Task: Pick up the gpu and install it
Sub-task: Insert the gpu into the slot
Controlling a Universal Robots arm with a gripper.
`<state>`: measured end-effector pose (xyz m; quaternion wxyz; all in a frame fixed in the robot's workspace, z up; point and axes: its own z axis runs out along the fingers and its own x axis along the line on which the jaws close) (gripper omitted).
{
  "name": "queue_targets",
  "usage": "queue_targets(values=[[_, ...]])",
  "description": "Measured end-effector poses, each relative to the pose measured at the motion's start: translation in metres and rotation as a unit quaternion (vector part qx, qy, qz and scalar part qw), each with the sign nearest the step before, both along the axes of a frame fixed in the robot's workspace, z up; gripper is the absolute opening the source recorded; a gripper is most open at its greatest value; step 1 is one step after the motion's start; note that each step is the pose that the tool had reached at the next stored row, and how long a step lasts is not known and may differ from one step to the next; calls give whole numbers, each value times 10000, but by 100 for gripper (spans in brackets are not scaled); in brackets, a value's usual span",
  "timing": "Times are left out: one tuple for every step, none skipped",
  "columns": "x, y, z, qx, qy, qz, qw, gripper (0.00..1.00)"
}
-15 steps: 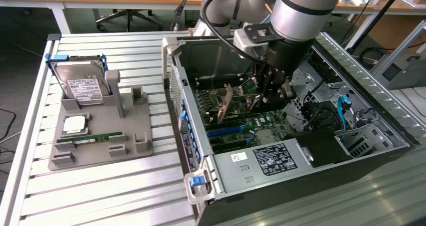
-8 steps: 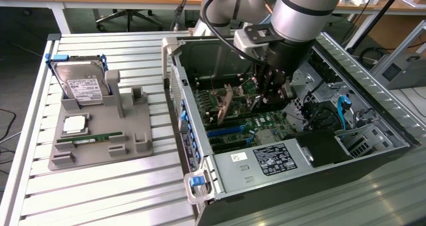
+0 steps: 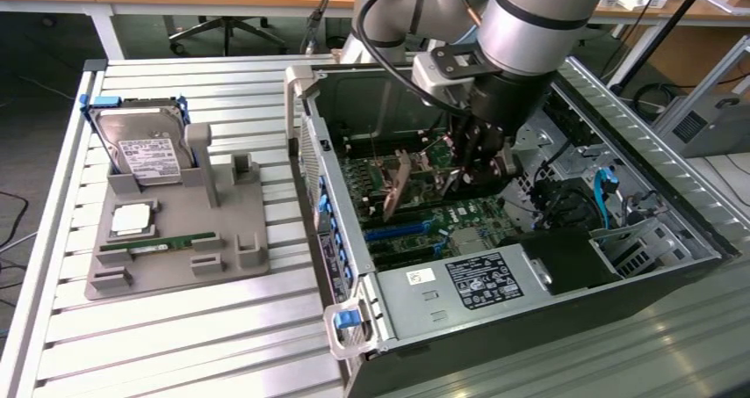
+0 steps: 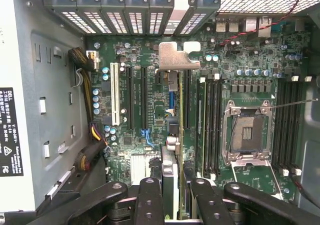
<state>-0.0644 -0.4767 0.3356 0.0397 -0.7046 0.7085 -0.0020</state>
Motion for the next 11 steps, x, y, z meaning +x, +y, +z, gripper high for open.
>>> queue_targets(values=[[0, -2, -1, 0, 0, 0, 10000, 27], [0, -6, -1, 0, 0, 0, 10000, 27], [-1, -8, -2, 0, 0, 0, 10000, 27], [-1, -10, -2, 0, 0, 0, 10000, 27], [-1, -12, -2, 0, 0, 0, 10000, 27], [-1, -15, -3, 0, 0, 0, 10000, 27], [-1, -18, -4, 0, 0, 0, 10000, 27], [-1, -19, -4, 0, 0, 0, 10000, 27], [-1, -21, -5, 0, 0, 0, 10000, 27], [-1, -22, -5, 0, 0, 0, 10000, 27], [-1, -24, -5, 0, 0, 0, 10000, 27]])
